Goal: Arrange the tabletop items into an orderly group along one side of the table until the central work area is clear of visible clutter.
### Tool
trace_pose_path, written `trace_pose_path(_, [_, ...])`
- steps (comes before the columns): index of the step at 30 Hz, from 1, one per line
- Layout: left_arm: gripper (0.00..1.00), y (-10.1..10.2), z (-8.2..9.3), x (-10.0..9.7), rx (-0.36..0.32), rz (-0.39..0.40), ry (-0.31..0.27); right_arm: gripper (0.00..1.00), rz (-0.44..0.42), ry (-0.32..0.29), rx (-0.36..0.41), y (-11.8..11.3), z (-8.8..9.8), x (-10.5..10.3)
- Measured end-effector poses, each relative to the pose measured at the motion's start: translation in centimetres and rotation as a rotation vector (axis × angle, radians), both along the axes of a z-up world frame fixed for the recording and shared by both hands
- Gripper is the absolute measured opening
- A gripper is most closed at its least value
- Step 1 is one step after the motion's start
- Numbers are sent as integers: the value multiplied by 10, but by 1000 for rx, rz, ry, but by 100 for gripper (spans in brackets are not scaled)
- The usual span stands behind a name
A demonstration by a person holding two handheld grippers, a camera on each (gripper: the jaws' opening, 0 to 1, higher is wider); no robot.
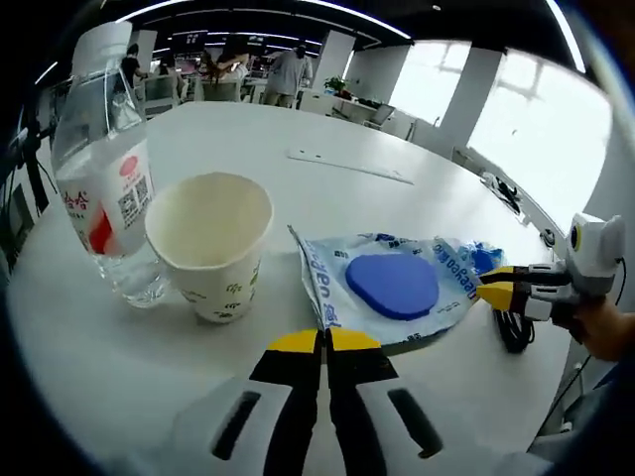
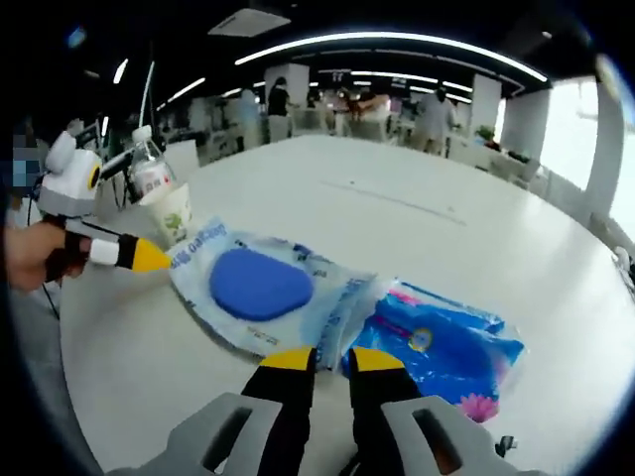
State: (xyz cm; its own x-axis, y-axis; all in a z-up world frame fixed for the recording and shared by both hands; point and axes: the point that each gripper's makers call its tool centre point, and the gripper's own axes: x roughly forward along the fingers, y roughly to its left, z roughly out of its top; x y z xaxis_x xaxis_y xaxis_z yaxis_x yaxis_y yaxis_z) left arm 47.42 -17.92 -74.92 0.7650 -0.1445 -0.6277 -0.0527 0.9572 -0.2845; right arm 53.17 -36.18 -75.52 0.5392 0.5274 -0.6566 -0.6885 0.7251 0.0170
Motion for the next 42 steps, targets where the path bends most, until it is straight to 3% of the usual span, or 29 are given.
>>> trace_pose_path(2, [0, 0, 0, -1, -2, 1, 2, 7, -9, -7, -11, 0, -4, 2])
trace_pose_path(4, [0, 1, -2, 0, 2, -5, 0, 5, -41, 16, 25, 1, -3, 4])
trace_pose_path(7, [0, 1, -1, -1, 16, -18, -3, 0, -3, -10, 3, 5, 1, 4])
trace_pose_path(19, [0, 22, 7, -6, 56, 10, -39, 0, 50, -59, 0, 28, 9, -2])
trace_pose_path(28, [0, 24, 1, -10, 41, 37, -15, 0, 69, -30, 0, 33, 2, -3])
trace_pose_path(35, [0, 24, -2, -11, 53, 36, -23, 1, 32, 35, 18, 27, -5, -4])
trace_pose_path(38, [6, 25, 1, -11, 89, 19, -36, 7, 36, 13, 18, 24, -1, -4])
trace_pose_path(42, [22, 26, 2, -16, 117, 23, -38, 18, 38, -6, 20, 22, 3, -6])
